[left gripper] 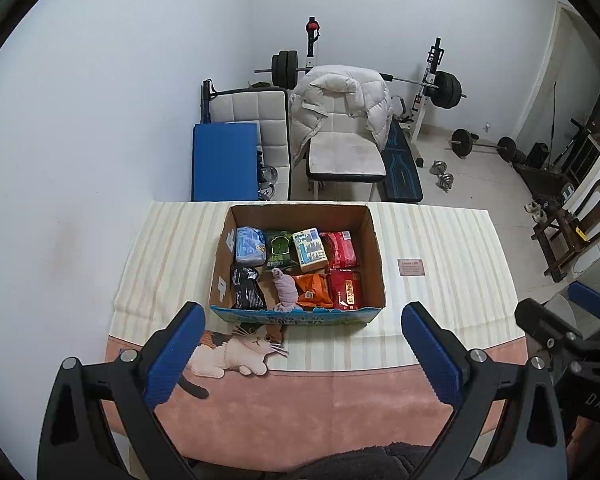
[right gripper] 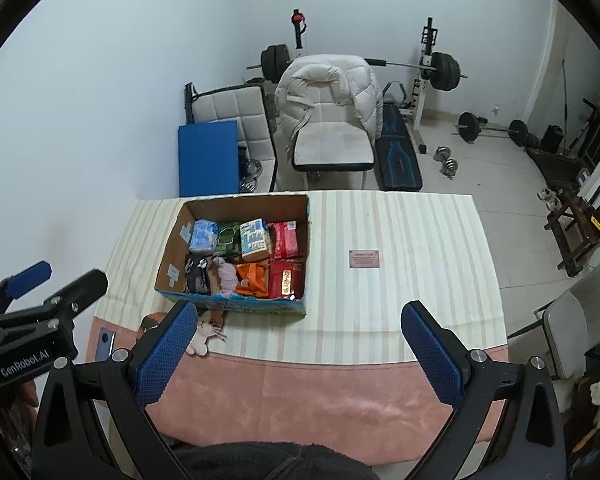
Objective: Organize soft objects
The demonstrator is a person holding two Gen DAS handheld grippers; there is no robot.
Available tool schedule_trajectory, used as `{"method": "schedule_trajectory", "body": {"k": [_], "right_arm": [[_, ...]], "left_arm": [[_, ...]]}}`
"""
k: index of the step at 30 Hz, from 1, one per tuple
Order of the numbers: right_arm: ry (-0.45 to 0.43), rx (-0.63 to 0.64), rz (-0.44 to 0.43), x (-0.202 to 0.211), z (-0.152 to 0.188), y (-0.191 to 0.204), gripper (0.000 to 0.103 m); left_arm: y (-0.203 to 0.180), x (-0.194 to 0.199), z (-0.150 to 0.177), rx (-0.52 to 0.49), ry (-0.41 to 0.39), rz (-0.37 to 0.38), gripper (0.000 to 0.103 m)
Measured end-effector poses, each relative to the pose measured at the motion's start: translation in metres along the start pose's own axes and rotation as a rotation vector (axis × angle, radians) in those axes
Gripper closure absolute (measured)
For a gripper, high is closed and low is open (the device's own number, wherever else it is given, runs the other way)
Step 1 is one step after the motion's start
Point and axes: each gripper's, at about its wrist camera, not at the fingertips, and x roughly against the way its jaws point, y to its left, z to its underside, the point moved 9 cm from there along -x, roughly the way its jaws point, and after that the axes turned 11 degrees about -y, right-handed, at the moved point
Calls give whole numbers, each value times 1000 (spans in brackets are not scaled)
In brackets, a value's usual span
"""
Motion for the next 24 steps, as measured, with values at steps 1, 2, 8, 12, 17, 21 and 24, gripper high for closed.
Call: {"method": "schedule_trajectory", "body": {"k": [1,2,8,12,17,21,24], "right_arm": [[-6,-2,7,1,-1,-2,0],[-10,-5,15,1,-2,-4,0],[-27,-14,50,-1,-4,-12,0],[-38,-19,72,-2,-7,-18,0],[-44,-25,90,-3,-8,-25,0],[-44,-28,92,-4,-11,-27,0],[-48,-31,91,-2,-12,-27,0]], "left_arm": [[0,1,0,0,-5,-1,2],[-1,1,-1,-1,-11,-1,2],[-2,0,-4,-16,-39,-20,0],[-2,-3,-5,-18,-40,-24,0],[-3,-3,-8,-16,-48,-22,0],[-4,-2,-9,-13,-48,-13,0],[-4,-2,-10,-11,-51,-13,0]]}}
